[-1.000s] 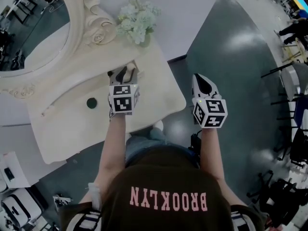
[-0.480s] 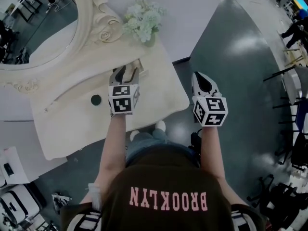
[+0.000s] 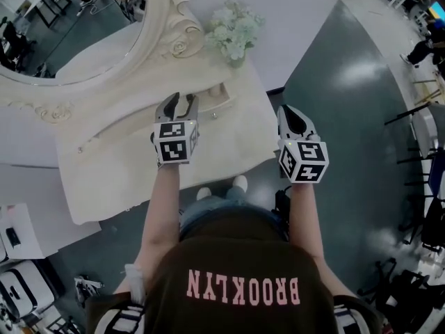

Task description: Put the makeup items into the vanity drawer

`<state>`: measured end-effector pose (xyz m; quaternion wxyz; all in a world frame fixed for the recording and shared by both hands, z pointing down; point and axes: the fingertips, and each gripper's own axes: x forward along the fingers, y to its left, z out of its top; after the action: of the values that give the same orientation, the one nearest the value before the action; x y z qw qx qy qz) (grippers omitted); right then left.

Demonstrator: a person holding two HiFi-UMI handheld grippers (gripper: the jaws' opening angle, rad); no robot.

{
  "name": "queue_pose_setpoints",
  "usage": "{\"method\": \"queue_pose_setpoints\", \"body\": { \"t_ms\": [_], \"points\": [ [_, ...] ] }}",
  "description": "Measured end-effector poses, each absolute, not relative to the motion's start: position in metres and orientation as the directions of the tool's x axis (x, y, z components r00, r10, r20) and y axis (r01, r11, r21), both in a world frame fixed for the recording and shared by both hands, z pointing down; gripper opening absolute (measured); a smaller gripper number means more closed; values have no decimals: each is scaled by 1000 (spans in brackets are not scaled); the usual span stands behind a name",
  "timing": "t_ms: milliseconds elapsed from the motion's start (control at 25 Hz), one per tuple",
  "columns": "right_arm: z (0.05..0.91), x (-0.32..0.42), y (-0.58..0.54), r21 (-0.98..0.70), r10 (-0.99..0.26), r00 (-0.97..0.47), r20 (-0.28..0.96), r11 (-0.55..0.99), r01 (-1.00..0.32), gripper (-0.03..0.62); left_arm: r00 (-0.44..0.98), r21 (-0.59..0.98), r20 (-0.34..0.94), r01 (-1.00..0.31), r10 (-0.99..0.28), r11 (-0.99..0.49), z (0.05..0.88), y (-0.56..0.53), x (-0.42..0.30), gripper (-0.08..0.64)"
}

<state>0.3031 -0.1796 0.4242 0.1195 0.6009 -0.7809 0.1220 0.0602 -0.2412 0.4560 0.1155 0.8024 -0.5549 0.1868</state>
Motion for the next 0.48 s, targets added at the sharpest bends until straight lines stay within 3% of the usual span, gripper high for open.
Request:
{"method": "queue_pose_setpoints", "body": {
  "t_ms": [480],
  "points": [
    [418,247,-181,-61,-909,-268,318,262,-963,-11,246,-19,386,-961,-889,-275,441,-230,-17,178]
  ]
}}
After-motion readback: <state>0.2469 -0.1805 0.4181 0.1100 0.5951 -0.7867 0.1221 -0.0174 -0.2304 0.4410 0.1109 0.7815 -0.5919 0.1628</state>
